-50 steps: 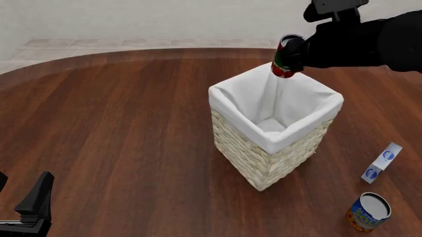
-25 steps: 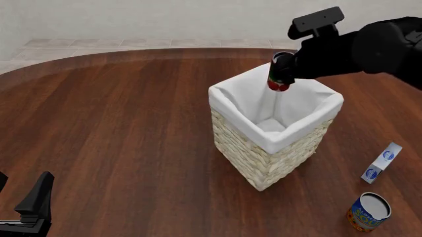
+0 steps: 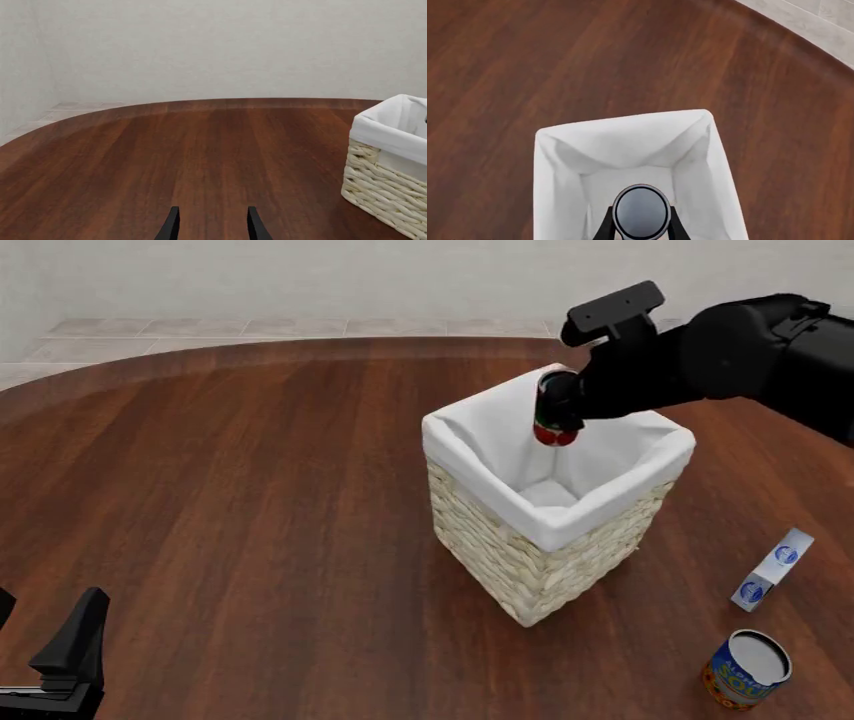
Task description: Pick up the tomato sauce, and put it in the basket.
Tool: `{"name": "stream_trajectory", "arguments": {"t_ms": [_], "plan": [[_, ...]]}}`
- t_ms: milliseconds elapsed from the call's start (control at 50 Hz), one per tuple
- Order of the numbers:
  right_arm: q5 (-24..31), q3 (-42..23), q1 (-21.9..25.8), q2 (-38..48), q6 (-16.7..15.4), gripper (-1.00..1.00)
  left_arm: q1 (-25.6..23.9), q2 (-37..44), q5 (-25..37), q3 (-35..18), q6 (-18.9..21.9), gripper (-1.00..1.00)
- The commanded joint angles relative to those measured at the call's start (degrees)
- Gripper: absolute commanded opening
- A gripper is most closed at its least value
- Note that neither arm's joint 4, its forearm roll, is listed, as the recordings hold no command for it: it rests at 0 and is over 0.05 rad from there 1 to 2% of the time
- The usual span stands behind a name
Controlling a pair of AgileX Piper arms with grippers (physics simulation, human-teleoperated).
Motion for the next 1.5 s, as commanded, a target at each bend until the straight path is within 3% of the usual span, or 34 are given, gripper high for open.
{"name": "stream_trajectory", "arguments": {"t_ms": [20, 860, 880, 1500], "plan": [[0.4, -0.2, -0.4, 1.6, -0.8, -1.0, 0.0, 0.0, 0.0, 0.0, 0.0, 1.0], [-0.5, 3.4, -1.4, 5.1, -5.3, -1.0, 0.0, 0.0, 0.0, 0.0, 0.0, 1.0], [-0.4, 3.2, -1.4, 5.1, -5.3, 1.0, 0.0, 0.0, 0.0, 0.0, 0.0, 1.0], [1.2, 0.6, -1.0, 3.6, -6.0, 1.0, 0.0, 0.0, 0.0, 0.0, 0.0, 1.0]]}}
